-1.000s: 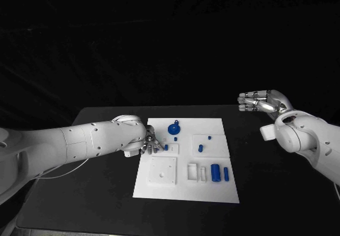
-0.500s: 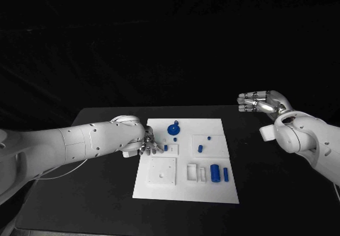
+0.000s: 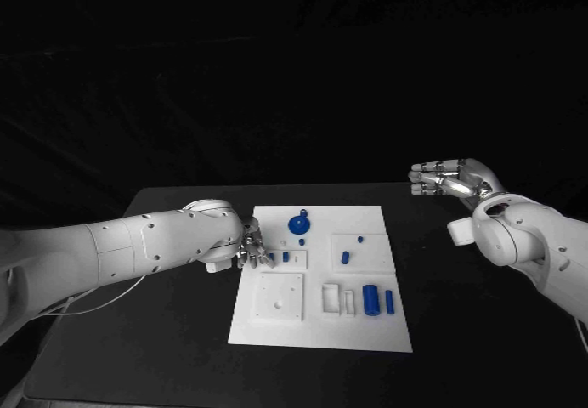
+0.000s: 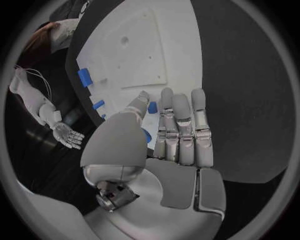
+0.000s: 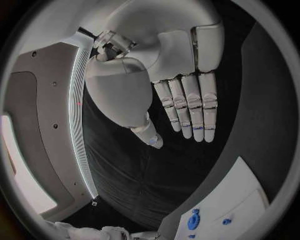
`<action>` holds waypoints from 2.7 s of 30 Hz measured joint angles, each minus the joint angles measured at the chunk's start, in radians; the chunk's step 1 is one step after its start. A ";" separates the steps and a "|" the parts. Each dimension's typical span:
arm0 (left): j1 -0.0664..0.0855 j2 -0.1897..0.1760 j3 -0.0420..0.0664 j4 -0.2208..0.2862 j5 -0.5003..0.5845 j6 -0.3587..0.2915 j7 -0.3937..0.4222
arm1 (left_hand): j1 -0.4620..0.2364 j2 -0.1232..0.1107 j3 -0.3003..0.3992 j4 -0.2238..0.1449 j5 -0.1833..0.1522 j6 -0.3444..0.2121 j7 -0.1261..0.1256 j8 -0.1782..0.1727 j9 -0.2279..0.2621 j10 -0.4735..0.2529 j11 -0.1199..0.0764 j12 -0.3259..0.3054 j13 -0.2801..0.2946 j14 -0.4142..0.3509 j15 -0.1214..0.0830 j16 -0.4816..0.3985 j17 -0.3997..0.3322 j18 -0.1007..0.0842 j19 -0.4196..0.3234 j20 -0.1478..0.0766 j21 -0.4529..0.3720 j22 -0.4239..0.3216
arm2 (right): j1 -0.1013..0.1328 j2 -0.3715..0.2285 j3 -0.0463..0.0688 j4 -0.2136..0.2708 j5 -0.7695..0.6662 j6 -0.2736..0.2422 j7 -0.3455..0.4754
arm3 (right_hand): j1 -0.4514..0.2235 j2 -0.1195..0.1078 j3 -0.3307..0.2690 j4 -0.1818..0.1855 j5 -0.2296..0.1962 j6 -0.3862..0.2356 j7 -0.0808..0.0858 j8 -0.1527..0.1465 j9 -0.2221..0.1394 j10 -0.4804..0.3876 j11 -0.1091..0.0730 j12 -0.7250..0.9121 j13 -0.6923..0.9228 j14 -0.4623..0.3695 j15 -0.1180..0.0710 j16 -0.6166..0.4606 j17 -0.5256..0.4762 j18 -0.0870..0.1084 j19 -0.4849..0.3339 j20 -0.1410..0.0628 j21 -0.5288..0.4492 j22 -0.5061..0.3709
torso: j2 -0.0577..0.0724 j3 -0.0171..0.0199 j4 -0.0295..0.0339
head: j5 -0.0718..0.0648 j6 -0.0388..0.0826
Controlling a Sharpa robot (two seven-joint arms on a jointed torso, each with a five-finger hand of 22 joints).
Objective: Assemble the parts on the task board
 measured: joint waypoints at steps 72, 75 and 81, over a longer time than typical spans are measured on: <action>-0.043 0.200 -0.013 -0.225 -0.420 -0.284 0.589 | 0.232 0.049 -0.013 -0.148 0.060 0.106 0.051 -0.178 -0.514 -0.282 0.117 -0.313 -0.068 0.009 0.066 -0.045 -0.091 0.063 0.008 0.067 -0.045 0.020 | -0.003 0.013 0.000 0.007 -0.005 0.000 0.001 | 0.000 0.000 0.000 0.000 0.000 -0.003 0.003 0.000 0.000 0.000 0.000 0.000 0.000 0.000 0.000 0.000 0.000 0.000 0.000 0.000 0.000 0.000 | 0.001 0.0004 -0.0007 | -0.018 0.023; -0.048 0.206 -0.013 -0.240 -0.421 -0.284 0.591 | 0.233 0.050 -0.001 -0.149 0.064 0.106 0.051 -0.178 -0.514 -0.282 0.117 -0.313 -0.068 0.009 0.066 -0.042 -0.092 0.063 0.010 0.066 -0.036 0.020 | -0.003 0.013 0.000 0.009 -0.005 0.000 0.001 | 0.000 0.000 0.000 0.000 0.000 -0.003 0.003 0.000 0.000 0.000 0.000 0.000 0.000 0.000 0.000 0.000 0.000 0.000 0.000 0.000 0.000 0.000 | 0.001 0.0008 -0.0007 | -0.018 0.022; -0.056 0.218 -0.013 -0.265 -0.422 -0.285 0.594 | 0.233 0.050 0.015 -0.146 0.064 0.103 0.054 -0.178 -0.515 -0.282 0.117 -0.313 -0.068 0.013 0.070 -0.042 -0.094 0.063 0.009 0.066 -0.021 0.020 | -0.003 0.012 0.000 0.009 -0.005 0.000 0.001 | 0.000 0.000 0.000 0.000 0.000 -0.003 0.003 0.000 0.000 0.000 0.000 0.000 0.000 0.000 0.000 0.000 0.000 0.000 0.000 0.000 0.000 0.000 | 0.001 0.0011 -0.0010 | -0.018 0.022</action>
